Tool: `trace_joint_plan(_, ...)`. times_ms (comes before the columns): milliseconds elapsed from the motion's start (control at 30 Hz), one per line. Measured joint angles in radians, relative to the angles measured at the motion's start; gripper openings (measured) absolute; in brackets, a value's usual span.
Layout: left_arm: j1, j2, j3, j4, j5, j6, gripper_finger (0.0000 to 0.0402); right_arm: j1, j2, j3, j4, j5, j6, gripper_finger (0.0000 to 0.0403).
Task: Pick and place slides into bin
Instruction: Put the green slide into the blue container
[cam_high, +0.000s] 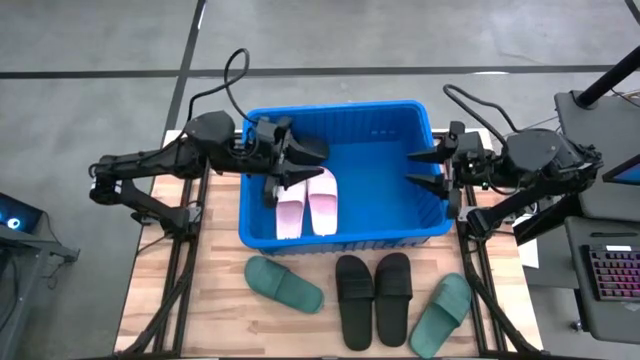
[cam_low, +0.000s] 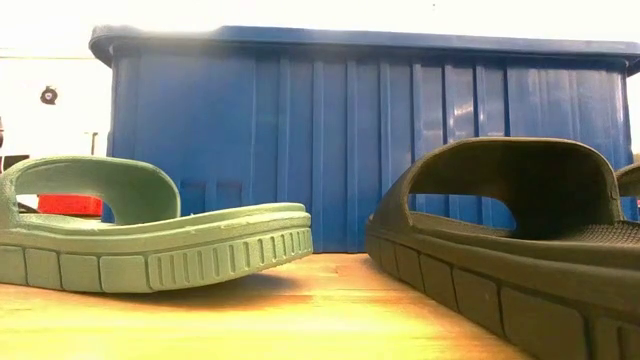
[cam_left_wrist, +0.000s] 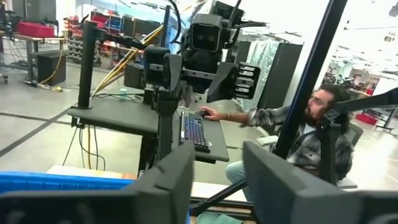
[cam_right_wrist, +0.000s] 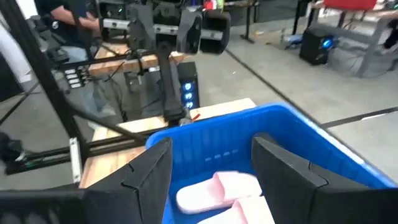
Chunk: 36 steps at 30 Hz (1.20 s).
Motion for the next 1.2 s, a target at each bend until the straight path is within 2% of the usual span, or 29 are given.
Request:
trace_joint_plan(200, 0.0, -0.059, -0.001, -0.11, 0.0, 0.008, 0.002, 0.0, -0.003, 0.0, -0.054, -0.011, 0.032, 0.021)
trace_joint_plan(267, 0.0, -0.086, -0.001, -0.158, -0.001, 0.036, 0.0006, 0.0, -0.003, 0.0, -0.075, -0.011, 0.057, 0.021)
trace_joint_plan(367, 0.0, -0.123, -0.001, -0.233, -0.013, 0.072, 0.001, 0.0, 0.003, 0.0, -0.093, -0.022, 0.066, 0.021)
trace_joint_plan(533, 0.0, -0.181, -0.008, -0.362, -0.02, 0.086, 0.0013, 0.0, 0.031, 0.0, -0.093, -0.152, 0.066, 0.021)
trace_joint_plan(633, 0.0, -0.21, -0.017, -0.417, -0.026, 0.11, 0.0013, 0.001, 0.054, 0.0, -0.091, -0.174, 0.074, 0.021)
trace_joint_plan(933, 0.0, -0.343, -0.132, -0.44, -0.078, 0.153, 0.0013, 0.0, 0.123, 0.0, -0.09, -0.166, 0.225, 0.021)
trace_joint_plan(1200, 0.001, -0.446, -0.229, -0.436, -0.103, 0.159, 0.0013, 0.0, 0.151, 0.0, -0.09, -0.227, 0.366, 0.021)
